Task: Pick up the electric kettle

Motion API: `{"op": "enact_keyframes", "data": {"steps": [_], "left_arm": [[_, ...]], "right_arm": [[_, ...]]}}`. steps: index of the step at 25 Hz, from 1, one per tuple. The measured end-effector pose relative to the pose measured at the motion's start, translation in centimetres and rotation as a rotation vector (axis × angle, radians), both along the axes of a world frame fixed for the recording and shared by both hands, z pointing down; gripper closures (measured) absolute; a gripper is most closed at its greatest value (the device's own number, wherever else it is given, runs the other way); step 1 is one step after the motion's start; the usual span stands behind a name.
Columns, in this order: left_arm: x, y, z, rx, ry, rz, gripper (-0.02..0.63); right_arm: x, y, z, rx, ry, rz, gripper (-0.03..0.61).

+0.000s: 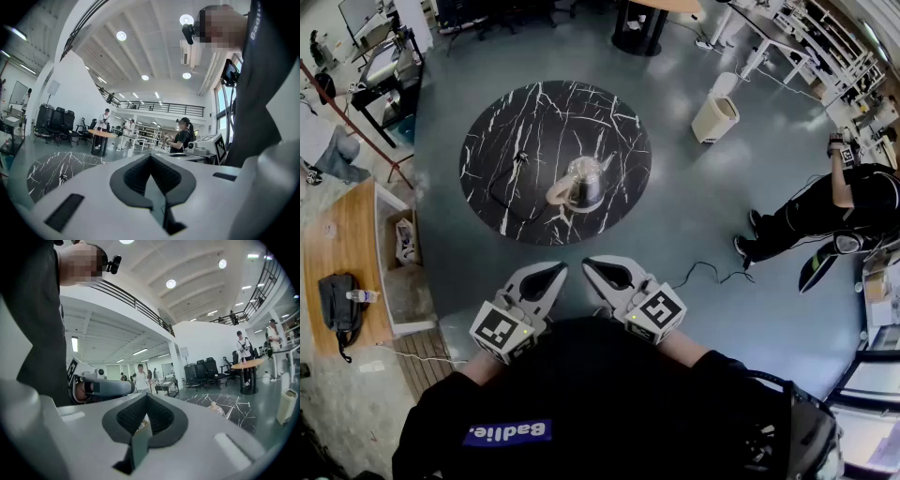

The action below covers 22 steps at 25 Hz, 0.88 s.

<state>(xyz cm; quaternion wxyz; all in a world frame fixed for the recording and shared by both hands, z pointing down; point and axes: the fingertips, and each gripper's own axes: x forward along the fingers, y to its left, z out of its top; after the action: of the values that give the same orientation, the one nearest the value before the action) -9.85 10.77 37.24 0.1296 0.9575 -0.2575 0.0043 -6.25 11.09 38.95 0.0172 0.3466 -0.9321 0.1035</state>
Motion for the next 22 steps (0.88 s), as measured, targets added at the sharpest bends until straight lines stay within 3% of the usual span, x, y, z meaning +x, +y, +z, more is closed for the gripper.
{"op": "enact_keyframes", "data": {"steps": [12,17,22], "left_arm": [[0.7,-0.2,-0.7,-0.015,-0.02,0.004,0.621],[0.8,-0.5,-0.4,-0.003,0.003,-0.005,0.621],[1.3,-0.7,0.0,-0.02,-0.005,-0.003,0.621]], "right_arm": [[0.3,-0.3,-0.1,-0.005,0.003,-0.004,0.584],[0.3,-0.2,-0.5,0.017,-0.058,-0.025,0.584],[0.8,-0.5,-0.3,0.0,-0.057,-0.01,0.584]]}}
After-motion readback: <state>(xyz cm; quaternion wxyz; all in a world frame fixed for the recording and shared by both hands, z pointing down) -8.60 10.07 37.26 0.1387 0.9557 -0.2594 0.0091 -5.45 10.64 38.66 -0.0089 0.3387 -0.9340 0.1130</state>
